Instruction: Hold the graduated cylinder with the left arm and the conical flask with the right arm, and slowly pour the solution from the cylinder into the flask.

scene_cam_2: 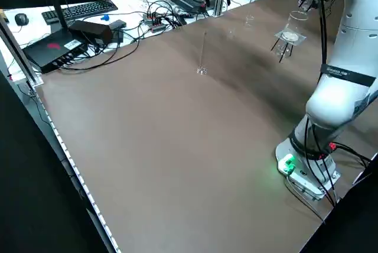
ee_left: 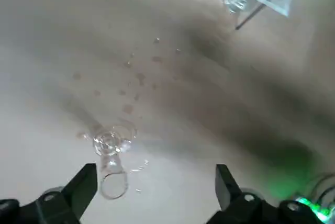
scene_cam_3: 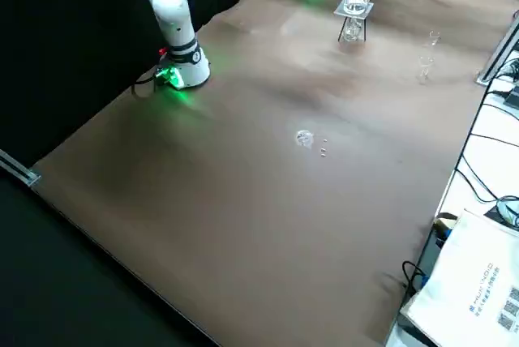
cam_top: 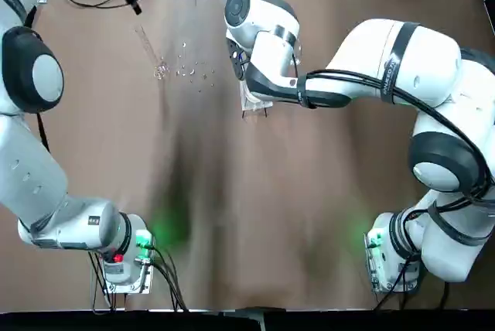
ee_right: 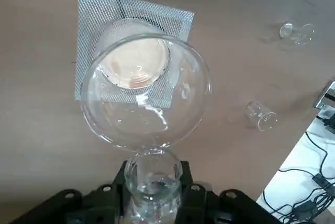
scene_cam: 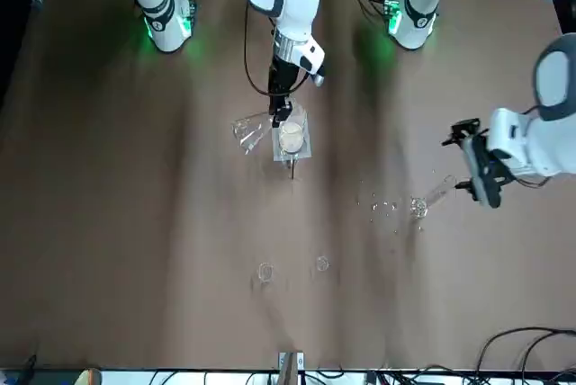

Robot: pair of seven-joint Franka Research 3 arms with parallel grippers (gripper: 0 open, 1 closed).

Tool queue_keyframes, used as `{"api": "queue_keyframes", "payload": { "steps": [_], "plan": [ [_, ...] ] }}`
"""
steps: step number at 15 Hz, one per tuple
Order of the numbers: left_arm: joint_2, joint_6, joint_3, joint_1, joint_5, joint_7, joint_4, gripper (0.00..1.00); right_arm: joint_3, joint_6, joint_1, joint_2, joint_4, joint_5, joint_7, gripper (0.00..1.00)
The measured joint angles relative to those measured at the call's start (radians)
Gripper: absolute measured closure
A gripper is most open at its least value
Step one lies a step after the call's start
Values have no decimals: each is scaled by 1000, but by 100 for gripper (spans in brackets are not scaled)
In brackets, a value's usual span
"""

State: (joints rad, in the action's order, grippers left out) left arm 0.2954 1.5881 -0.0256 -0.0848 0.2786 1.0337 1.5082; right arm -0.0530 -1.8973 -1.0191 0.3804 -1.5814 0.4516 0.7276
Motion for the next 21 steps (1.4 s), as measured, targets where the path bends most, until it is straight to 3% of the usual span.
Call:
{"api": "queue_keyframes", "payload": {
  "steps": [4, 10, 15, 21],
  "plan": [
    [-2, 21, 1, -81, -97, -360, -1, 0, 0, 15, -4, 3, 15, 24, 0, 61],
    [-60, 25, 1, -117, -217, -846, -2, 0, 0, 58, -8, 4, 35, 59, 0, 61],
    [-120, 7, 0, -119, -275, -1044, -1, 0, 0, 95, -25, 6, 44, 82, 0, 61],
    [-175, -106, -5, -116, -281, -1235, 0, 0, 0, 140, -48, 52, 101, 101, -1, 61]
  ]
}}
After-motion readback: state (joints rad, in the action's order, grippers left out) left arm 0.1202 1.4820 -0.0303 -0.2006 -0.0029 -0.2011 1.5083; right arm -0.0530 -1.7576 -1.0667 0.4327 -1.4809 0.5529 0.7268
